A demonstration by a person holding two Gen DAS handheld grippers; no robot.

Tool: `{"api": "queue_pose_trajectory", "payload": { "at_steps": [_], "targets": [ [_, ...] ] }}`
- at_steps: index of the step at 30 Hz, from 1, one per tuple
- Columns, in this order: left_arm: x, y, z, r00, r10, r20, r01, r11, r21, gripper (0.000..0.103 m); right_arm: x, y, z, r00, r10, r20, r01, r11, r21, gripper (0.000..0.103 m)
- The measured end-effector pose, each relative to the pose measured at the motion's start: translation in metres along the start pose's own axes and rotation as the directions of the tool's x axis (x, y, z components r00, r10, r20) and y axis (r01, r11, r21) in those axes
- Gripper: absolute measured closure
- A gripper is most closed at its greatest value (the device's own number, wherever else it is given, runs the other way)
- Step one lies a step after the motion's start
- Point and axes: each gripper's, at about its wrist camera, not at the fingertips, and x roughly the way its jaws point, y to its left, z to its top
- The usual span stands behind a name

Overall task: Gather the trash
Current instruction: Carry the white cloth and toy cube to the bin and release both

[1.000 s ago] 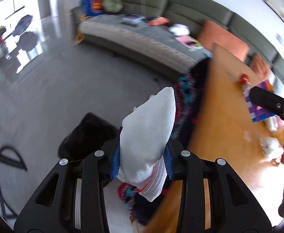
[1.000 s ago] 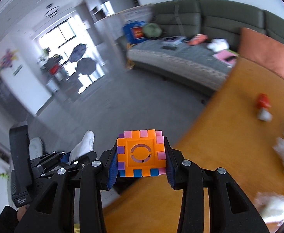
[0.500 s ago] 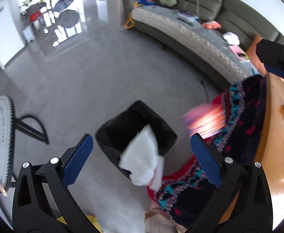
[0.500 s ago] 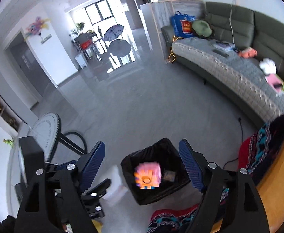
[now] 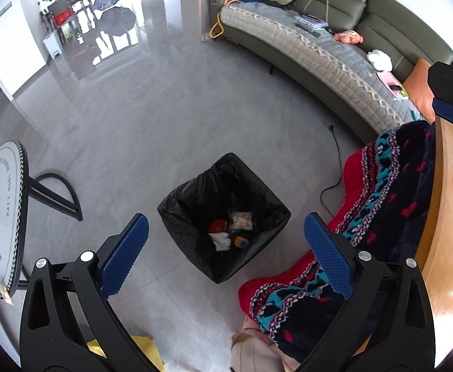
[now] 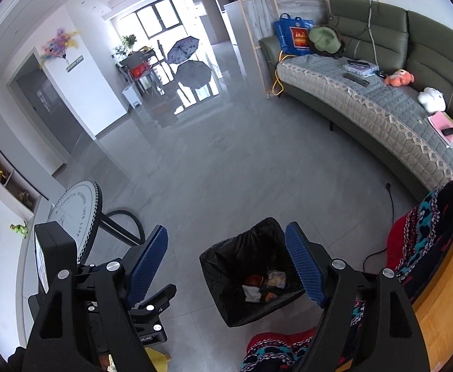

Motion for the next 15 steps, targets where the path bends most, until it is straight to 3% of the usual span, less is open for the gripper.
{"api": "queue_pose_trajectory", "payload": {
  "at_steps": [8,15],
  "targets": [
    [-0.017,-0.031,0.003,0.999,-0.031,0.033,0.028,0.997,0.076,0.006,-0.041,-0.03,-0.007,0.997,-0.038,0.06,0.033,0.996,0.077,0.024],
    [-0.036,-0.084,0.001,0.994,-0.092,0.059,0.081,0.983,0.163,0.006,-0.09,-0.066,-0.031,0.99,-0.096,0.107,0.08,0.986,0.148,0.024]
  ]
}}
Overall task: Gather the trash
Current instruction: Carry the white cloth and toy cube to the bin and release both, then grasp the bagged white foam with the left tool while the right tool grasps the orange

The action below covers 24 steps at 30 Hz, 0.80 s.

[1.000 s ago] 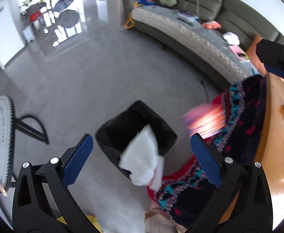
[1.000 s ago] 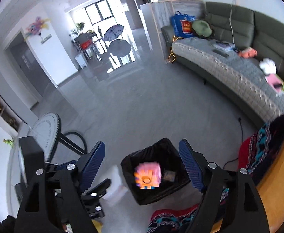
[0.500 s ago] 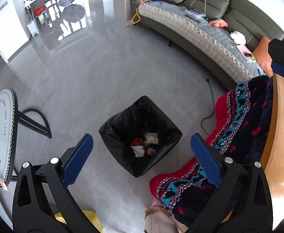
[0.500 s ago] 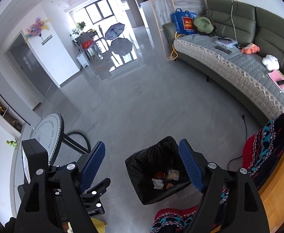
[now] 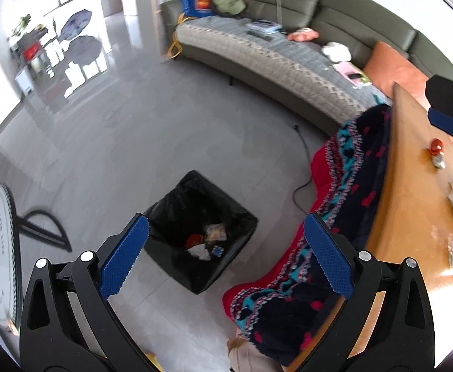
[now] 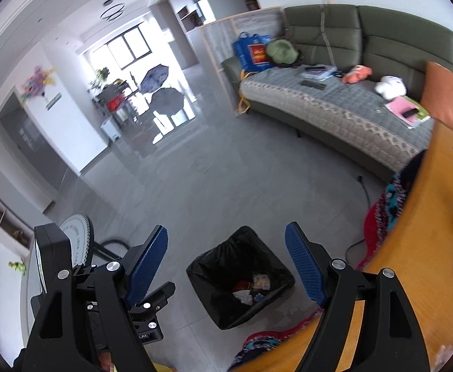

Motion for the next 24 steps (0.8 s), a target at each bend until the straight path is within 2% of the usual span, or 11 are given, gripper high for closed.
{"api": "queue_pose_trajectory", "payload": {
  "at_steps": [6,12,18,24],
  "targets": [
    [-0.009,-0.066,-0.003,0.998,-0.057,0.007,0.056,0.993,0.105,0.006,-0.046,-0.047,-0.018,0.997,-0.069,0.046,0.065,0.996,0.067,0.024],
    [-0.021,-0.138,-0.016,0.991,-0.132,0.0,0.128,0.966,0.226,0.006,-0.096,-0.101,-0.046,0.984,-0.156,0.09,0.141,0.979,0.15,0.024],
    [-0.029,-0.21,-0.036,0.979,-0.204,-0.025,0.199,0.909,0.365,0.006,-0.149,-0.161,-0.083,0.95,-0.291,0.111,0.258,0.935,0.244,0.024],
    [-0.032,-0.283,-0.061,0.959,-0.273,-0.074,0.275,0.836,0.475,0.006,-0.203,-0.227,-0.127,0.904,-0.417,0.099,0.353,0.856,0.377,0.024]
  ]
}}
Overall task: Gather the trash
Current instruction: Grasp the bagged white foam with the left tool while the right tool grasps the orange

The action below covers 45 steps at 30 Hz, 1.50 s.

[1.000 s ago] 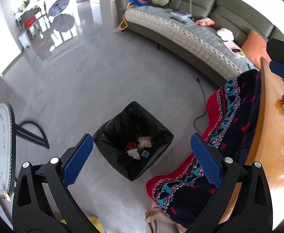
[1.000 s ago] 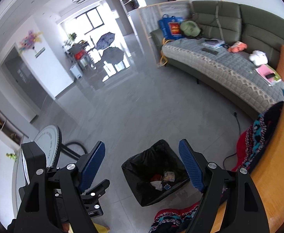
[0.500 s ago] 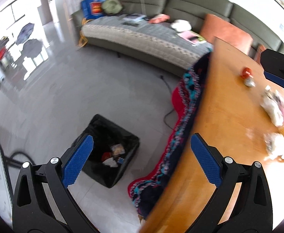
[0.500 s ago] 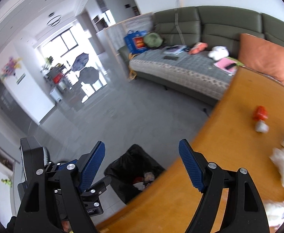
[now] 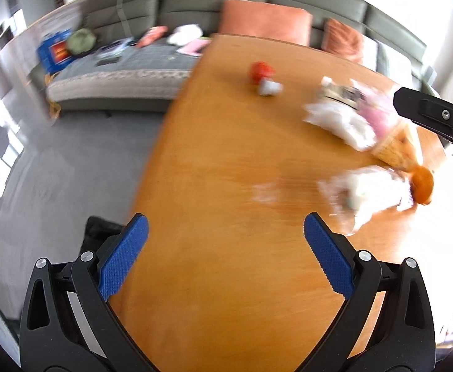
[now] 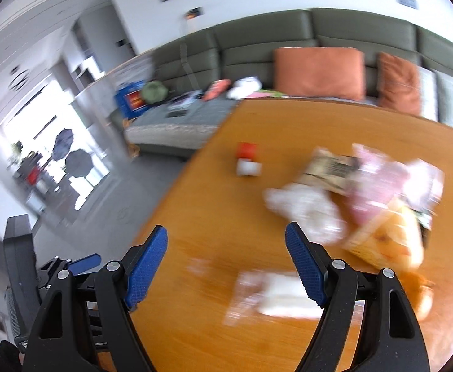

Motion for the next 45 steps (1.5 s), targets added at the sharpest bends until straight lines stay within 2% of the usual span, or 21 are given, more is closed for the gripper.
{"api": "queue_pose_trajectory", "payload": {
  "at_steps": [6,12,16,22,23,24,25,28,30,34,37,38,40,42,45],
  "targets": [
    [0.011,-0.06,0.009,0.998,-0.069,-0.012,0.07,0.991,0.113,0.006,-0.022,-0.069,-0.015,0.995,-0.104,0.012,0.102,0.99,0.099,0.024],
    [0.019,-0.097,0.015,0.995,-0.092,-0.035,0.097,0.973,0.21,0.006,-0.034,-0.122,-0.036,0.987,-0.163,-0.003,0.161,0.971,0.178,0.024],
    [0.019,-0.114,0.02,0.993,-0.109,-0.037,0.115,0.956,0.269,0.006,-0.022,-0.147,-0.051,0.976,-0.21,-0.056,0.217,0.954,0.206,0.024],
    [0.029,-0.131,0.027,0.99,-0.125,-0.069,0.141,0.932,0.332,0.006,0.007,-0.166,-0.066,0.963,-0.229,-0.139,0.253,0.947,0.198,0.024],
    [0.031,-0.133,0.028,0.989,-0.128,-0.076,0.146,0.928,0.342,0.006,0.014,-0.168,-0.067,0.961,-0.227,-0.158,0.257,0.946,0.198,0.028],
    [0.034,-0.137,0.029,0.988,-0.13,-0.083,0.151,0.924,0.353,0.006,0.018,-0.169,-0.068,0.959,-0.225,-0.172,0.257,0.946,0.198,0.036],
    [0.038,-0.142,0.03,0.987,-0.13,-0.092,0.155,0.917,0.368,0.006,0.021,-0.171,-0.069,0.954,-0.237,-0.186,0.272,0.942,0.196,0.047],
    [0.05,-0.152,0.032,0.984,-0.126,-0.124,0.167,0.895,0.414,0.006,0.014,-0.173,-0.07,0.963,-0.218,-0.157,0.249,0.943,0.221,0.054],
    [0.057,-0.159,0.033,0.983,-0.124,-0.138,0.174,0.878,0.447,0.006,0.008,-0.174,-0.072,0.96,-0.242,-0.137,0.269,0.936,0.229,0.054],
    [0.076,-0.176,0.033,0.979,-0.116,-0.169,0.19,0.823,0.536,0.006,-0.002,-0.177,-0.077,0.963,-0.233,-0.135,0.262,0.927,0.269,0.054],
    [0.095,-0.186,0.03,0.976,-0.082,-0.202,0.189,0.778,0.599,0.006,-0.009,-0.177,-0.078,0.963,-0.234,-0.132,0.264,0.919,0.294,0.054],
    [0.099,-0.186,0.029,0.973,-0.087,-0.214,0.201,0.771,0.604,0.006,-0.012,-0.177,-0.079,0.963,-0.235,-0.129,0.264,0.916,0.301,0.054],
    [0.103,-0.186,0.027,0.969,-0.104,-0.223,0.22,0.773,0.595,0.006,-0.018,-0.175,-0.079,0.963,-0.242,-0.119,0.268,0.914,0.305,0.054],
    [0.103,-0.183,0.028,0.967,-0.124,-0.224,0.233,0.791,0.566,0.008,-0.022,-0.175,-0.077,0.963,-0.247,-0.111,0.27,0.912,0.309,0.054],
    [0.1,-0.174,0.027,0.959,-0.169,-0.228,0.266,0.819,0.509,0.022,-0.023,-0.169,-0.075,0.961,-0.257,-0.104,0.277,0.91,0.31,0.054]
  ]
}}
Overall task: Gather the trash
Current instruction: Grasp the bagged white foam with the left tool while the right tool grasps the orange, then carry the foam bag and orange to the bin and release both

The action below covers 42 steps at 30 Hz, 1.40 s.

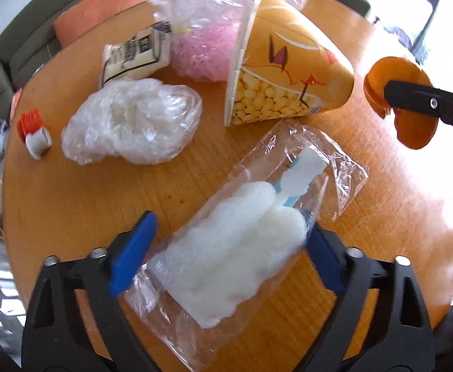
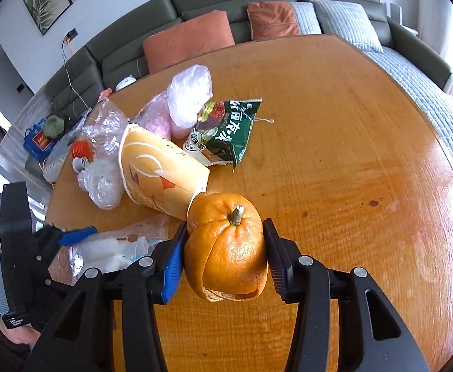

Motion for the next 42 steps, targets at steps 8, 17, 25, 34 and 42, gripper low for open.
{"api": "queue_pose_trajectory", "payload": {
  "at_steps": [8,17,25,34,42],
  "targets": [
    [-0.019,0.004,-0.028,0.998,-0.026,0.056,0.029,0.997,-0.065,0.041,-0.008,0.025,0.003,1.0,0.009,0.027,-0.008,1.0,-0.012,0.054],
    [-0.068,0.038,-0.08,0.988,-0.048,0.15,0.076,0.978,-0.193,0.041,-0.016,0.091,0.0,0.994,0.098,0.038,-0.094,0.99,-0.101,0.054],
    [-0.105,0.102,-0.144,0.981,0.003,0.196,0.069,0.93,-0.362,0.041,-0.001,0.173,-0.01,0.983,0.182,-0.027,-0.183,0.955,-0.234,0.054],
    [-0.129,0.159,-0.201,0.973,0.097,0.21,0.025,0.857,-0.515,0.041,0.014,0.28,-0.033,0.954,0.272,-0.128,-0.301,0.865,-0.401,0.054],
    [-0.159,0.208,-0.275,0.959,0.22,0.181,-0.047,0.749,-0.661,0.04,0.021,0.38,-0.065,0.909,0.346,-0.231,-0.416,0.743,-0.523,0.054]
  ]
}}
